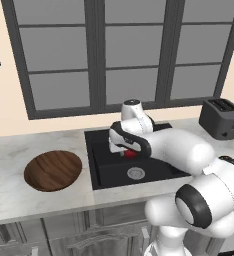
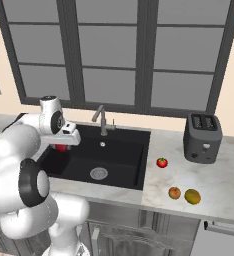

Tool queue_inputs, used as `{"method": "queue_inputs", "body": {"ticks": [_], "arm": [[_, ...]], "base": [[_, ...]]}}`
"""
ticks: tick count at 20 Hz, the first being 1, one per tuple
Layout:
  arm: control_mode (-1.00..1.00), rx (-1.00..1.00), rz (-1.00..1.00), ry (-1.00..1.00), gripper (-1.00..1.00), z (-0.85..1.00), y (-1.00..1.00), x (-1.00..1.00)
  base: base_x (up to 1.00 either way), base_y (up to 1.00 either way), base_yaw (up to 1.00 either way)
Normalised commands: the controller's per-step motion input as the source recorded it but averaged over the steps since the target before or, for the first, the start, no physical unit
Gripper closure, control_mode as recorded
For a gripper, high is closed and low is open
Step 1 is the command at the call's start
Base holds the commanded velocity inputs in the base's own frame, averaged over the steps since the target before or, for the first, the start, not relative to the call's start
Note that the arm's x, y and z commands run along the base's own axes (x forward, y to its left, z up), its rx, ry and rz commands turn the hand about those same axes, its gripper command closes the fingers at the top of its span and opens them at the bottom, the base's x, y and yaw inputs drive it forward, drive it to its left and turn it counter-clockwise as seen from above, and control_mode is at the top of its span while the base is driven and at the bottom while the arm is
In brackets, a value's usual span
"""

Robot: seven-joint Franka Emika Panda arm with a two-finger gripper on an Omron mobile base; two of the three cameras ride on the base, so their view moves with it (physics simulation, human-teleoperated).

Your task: There is a mixed pile of frozen fruits and vegetables on the counter. Locate all the frozen vegetables and place the items in a bowl on the counter. Take all the frozen fruits and defrost them in a running sink.

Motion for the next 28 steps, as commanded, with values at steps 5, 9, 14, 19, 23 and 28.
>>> {"method": "queue_inputs", "body": {"ticks": [5, 9, 14, 19, 23, 28], "arm": [[-1.0, 0.0, 0.05, 0.01, 1.0, 0.0, 0.54, 0.01], [-1.0, 0.0, 0.05, 0.02, 1.0, 0.02, 0.55, 0.0], [-1.0, 0.0, 0.06, 0.01, 1.0, 0.02, 0.52, 0.0], [-1.0, 0.0, 0.05, 0.0, 1.0, 0.05, 0.48, 0.0], [-1.0, 0.0, 0.04, 0.0, 1.0, 0.08, 0.45, 0.0], [-1.0, 0.0, 0.03, 0.0, 1.0, 0.07, 0.43, 0.0]], "base": [[0.0, 0.0, 0.0], [0.0, 0.0, 0.0], [0.0, 0.0, 0.0], [0.0, 0.0, 0.0], [0.0, 0.0, 0.0], [0.0, 0.0, 0.0]]}}
